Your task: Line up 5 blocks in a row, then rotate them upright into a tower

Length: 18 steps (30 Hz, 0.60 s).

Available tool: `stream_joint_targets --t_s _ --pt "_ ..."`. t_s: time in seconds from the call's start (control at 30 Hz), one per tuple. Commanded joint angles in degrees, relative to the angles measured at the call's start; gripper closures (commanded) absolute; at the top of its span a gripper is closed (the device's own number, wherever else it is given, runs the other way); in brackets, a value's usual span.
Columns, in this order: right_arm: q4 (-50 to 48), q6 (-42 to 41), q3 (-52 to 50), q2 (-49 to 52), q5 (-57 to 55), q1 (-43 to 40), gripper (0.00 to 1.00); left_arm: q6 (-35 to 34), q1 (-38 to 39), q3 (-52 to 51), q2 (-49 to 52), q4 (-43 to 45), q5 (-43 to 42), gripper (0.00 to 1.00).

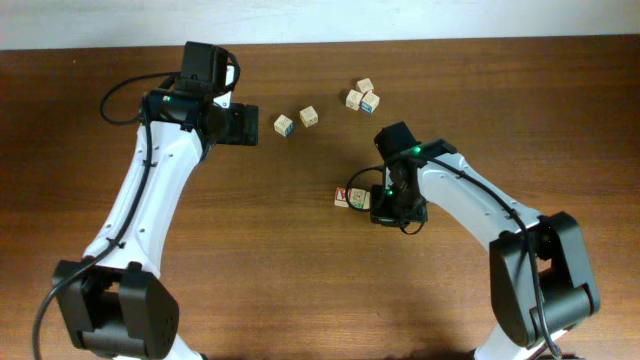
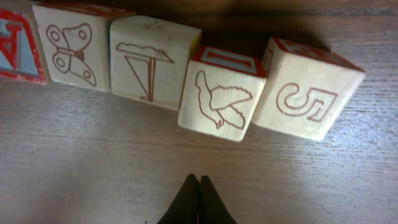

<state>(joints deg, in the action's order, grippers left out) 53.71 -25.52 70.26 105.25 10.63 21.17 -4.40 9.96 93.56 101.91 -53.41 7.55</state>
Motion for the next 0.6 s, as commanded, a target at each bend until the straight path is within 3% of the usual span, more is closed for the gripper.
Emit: stream_joint_targets --t_s 0.0,0.57 --pt "-1.20 -0.52 -0.59 1.05 0.04 0.37 0.96 -0.96 -0.35 1.05 0.33 -0.09 0.42 0.01" --pt "-3.63 -1.18 -0.59 3.56 -0.57 0.09 0.96 -0.94 -0.35 1.05 0.33 -0.09 0.42 0.01"
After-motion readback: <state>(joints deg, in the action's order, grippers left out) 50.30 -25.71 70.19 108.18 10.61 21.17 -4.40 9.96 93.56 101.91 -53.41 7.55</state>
